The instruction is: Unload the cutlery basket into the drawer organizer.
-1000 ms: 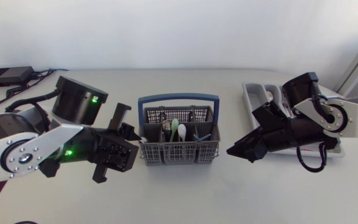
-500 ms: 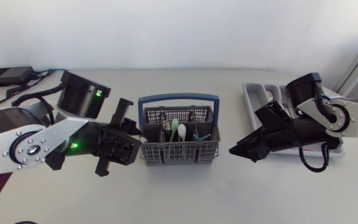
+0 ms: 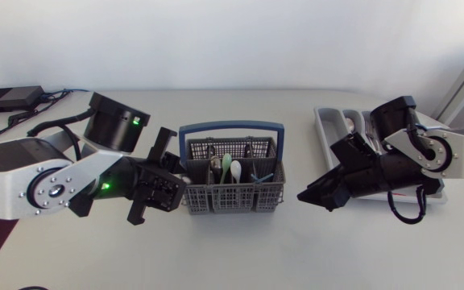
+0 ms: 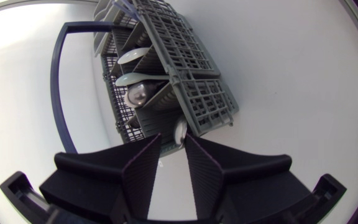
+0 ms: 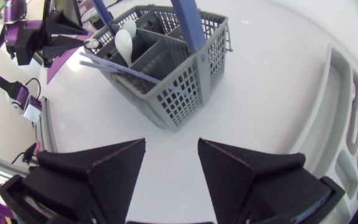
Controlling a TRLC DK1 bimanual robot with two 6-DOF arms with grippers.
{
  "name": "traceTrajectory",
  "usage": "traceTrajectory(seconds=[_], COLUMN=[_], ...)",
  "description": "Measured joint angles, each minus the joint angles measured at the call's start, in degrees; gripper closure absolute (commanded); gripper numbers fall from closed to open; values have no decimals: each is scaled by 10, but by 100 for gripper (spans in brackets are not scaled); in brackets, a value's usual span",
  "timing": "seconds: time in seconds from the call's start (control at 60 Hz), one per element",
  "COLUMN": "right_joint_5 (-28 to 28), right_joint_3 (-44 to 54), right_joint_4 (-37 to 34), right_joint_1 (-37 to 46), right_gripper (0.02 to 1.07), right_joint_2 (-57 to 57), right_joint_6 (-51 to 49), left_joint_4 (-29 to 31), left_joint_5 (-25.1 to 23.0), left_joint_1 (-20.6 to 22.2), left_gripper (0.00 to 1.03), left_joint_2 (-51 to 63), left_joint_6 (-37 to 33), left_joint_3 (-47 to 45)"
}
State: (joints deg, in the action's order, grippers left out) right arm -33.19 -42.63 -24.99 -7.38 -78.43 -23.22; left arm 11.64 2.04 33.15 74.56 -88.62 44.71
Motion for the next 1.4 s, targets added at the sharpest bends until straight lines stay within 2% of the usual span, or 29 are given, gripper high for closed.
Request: traceTrajectory(seconds=[0.317,0.65,1.0,1.1,1.4], right_joint_5=[0,-2,-13,-15,-22], right_joint_3=[2,4,4,4,4], right_joint_4=[0,0,0,0,0], right_joint_1=[1,8,19,19,26], right_gripper=[44,44,44,44,44], right_joint_2=[0,-4,-13,-19,-21], right_joint_6=[0,-9,-18,-24,-26], left_joint_4=[-10,-13,-13,-12,0], left_joint_5=[6,18,30,31,35], left_joint_1=[1,22,23,23,22], left_gripper=[72,73,89,99,100], left_joint_2=[15,40,73,76,77], left_joint_6=[-14,-32,-43,-46,-61], left_joint_3=[7,22,46,50,76])
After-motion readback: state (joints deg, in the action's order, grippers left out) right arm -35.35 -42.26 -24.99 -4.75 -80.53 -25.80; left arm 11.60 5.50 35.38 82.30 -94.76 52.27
